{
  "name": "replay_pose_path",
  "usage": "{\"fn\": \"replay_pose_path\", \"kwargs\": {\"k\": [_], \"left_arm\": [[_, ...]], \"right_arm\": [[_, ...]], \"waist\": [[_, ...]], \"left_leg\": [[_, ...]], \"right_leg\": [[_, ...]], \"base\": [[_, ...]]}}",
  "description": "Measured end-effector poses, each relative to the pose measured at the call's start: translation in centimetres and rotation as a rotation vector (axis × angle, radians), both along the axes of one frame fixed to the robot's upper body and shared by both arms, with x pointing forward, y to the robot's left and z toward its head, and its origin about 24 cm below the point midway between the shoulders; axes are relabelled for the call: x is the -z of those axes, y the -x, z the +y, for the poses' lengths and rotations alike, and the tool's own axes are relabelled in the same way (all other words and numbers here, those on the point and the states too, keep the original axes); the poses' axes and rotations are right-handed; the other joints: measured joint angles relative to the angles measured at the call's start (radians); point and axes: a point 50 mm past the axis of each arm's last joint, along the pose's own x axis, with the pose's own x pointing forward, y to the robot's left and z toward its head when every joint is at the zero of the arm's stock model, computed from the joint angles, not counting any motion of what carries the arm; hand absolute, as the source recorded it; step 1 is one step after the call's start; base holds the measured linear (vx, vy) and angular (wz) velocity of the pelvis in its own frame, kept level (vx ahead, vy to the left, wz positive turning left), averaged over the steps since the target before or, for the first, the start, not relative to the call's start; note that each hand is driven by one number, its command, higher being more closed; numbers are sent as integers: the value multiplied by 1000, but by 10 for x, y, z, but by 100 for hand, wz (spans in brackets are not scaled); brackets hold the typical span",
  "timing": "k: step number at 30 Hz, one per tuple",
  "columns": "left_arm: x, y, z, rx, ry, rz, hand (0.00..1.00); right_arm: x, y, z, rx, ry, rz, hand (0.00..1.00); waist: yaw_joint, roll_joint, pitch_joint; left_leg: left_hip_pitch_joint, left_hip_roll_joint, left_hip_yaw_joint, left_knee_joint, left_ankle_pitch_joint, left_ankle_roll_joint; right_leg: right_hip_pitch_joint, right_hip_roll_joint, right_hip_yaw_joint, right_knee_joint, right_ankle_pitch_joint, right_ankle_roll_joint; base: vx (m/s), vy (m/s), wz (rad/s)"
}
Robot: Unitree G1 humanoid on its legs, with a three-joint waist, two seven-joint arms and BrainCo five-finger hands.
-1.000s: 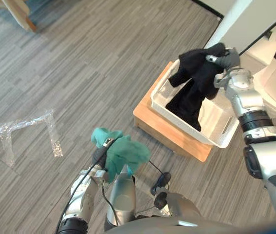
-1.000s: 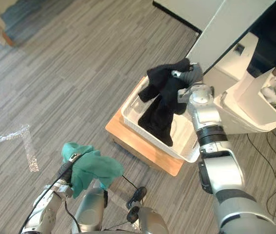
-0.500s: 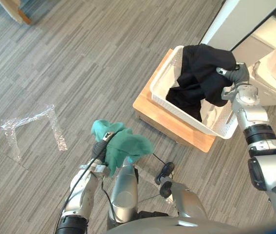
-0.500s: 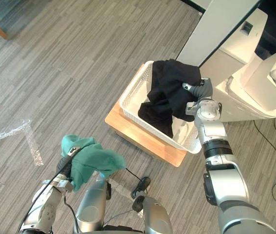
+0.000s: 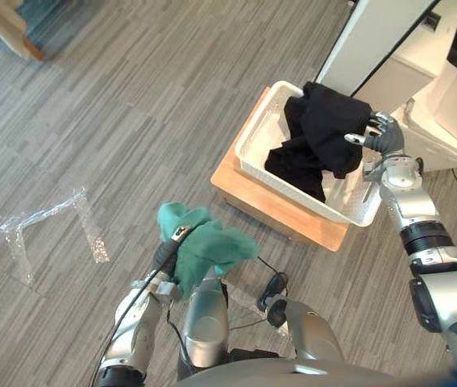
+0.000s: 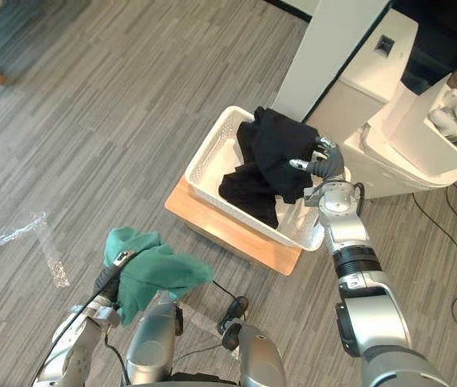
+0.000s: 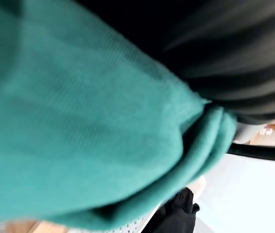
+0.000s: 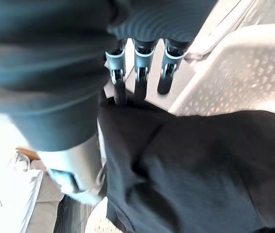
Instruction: Tidy the bed and pick cloth on bed and put in laundry
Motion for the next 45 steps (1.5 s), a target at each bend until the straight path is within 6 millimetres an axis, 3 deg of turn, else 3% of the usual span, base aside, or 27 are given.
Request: {"fn": "replay_pose_path", "kwargs": {"k": [5, 8, 14, 20, 22, 25, 28, 31, 33, 39, 40, 42, 45], "left_arm": [[9, 13, -2, 26, -3, 42, 100], [20, 31, 0, 30, -20, 101, 100], [38, 51, 2, 6, -10, 198, 100], [41, 56, 8, -58, 12, 202, 100], [37, 56, 23, -156, 12, 172, 100], [30, 56, 40, -246, 2, 138, 100], [21, 48, 48, -304, -22, 79, 100], [5, 36, 48, -322, -31, -3, 100], [-8, 25, 47, -311, -31, -71, 100], [-47, -5, 47, -84, -94, -221, 100], [-60, -13, 49, 73, -155, -248, 100], [-78, -23, 48, 307, -245, -276, 100], [-101, -36, 44, 620, -370, -277, 100]], "right_arm": [[16, 12, -1, -6, 41, 33, 0], [33, 23, -5, -5, 39, 95, 0], [56, 49, -20, 30, 45, 166, 0], [89, 87, -56, 174, -5, 300, 0], [119, 119, -70, 241, -49, 404, 0], [161, 160, -71, 307, -131, 546, 0], [222, 226, -50, 379, -266, 770, 0], [252, 270, -28, 419, -355, 882, 0], [261, 287, -18, 428, -384, 925, 0], [276, 325, -1, 465, -460, 1014, 0], [279, 338, 2, 473, -477, 1054, 0], [281, 343, -1, 485, -484, 1070, 0], [281, 351, -8, 495, -476, 1093, 0]], "waist": [[-7, -10, -29], [-7, -25, -93], [-58, -32, -192], [-98, -14, -255], [-112, -2, -289], [-119, 6, -313], [-137, 19, -335], [-139, 23, -366], [-140, 30, -374], [-155, 15, -405], [-163, 10, -411], [-166, 11, -414], [-170, 30, -426]], "left_leg": [[34, 1, 17, -3, -18, -1], [49, 4, 31, -3, -32, -4], [107, -13, 56, -1, -50, -13], [161, -10, 81, -4, -68, -20], [176, -12, 85, -4, -75, -21], [197, -10, 107, -5, -84, -23], [231, -6, 125, -5, -99, -25], [241, -2, 181, -5, -122, -29], [259, -2, 224, -5, -140, -22], [300, -6, 330, -5, -168, -23], [310, -4, 357, -5, -172, -25], [318, -4, 378, -5, -176, -27], [325, -4, 412, -6, -182, -28]], "right_leg": [[40, 4, 5, -23, -4, 7], [51, 6, 29, -47, 2, 14], [114, 3, 45, -92, 10, 22], [157, 6, 62, -117, 12, 25], [180, 7, 61, -137, 13, 30], [200, 7, 61, -149, 15, 33], [232, 3, 62, -157, 15, 36], [240, 1, 94, -169, 29, 41], [244, -6, 117, -172, 38, 46], [247, -24, 169, -171, 53, 60], [247, -25, 180, -171, 53, 59], [246, -26, 198, -170, 56, 59], [238, -28, 223, -170, 60, 58]], "base": [[12, -11, -2], [94, -37, -20], [95, -14, -10], [4, -14, -9], [30, -7, -3], [39, -13, -12], [56, -22, -11], [53, 12, -31], [66, 46, -41], [38, 55, -31], [33, 30, -24], [21, 26, -24], [8, 26, -26]]}}
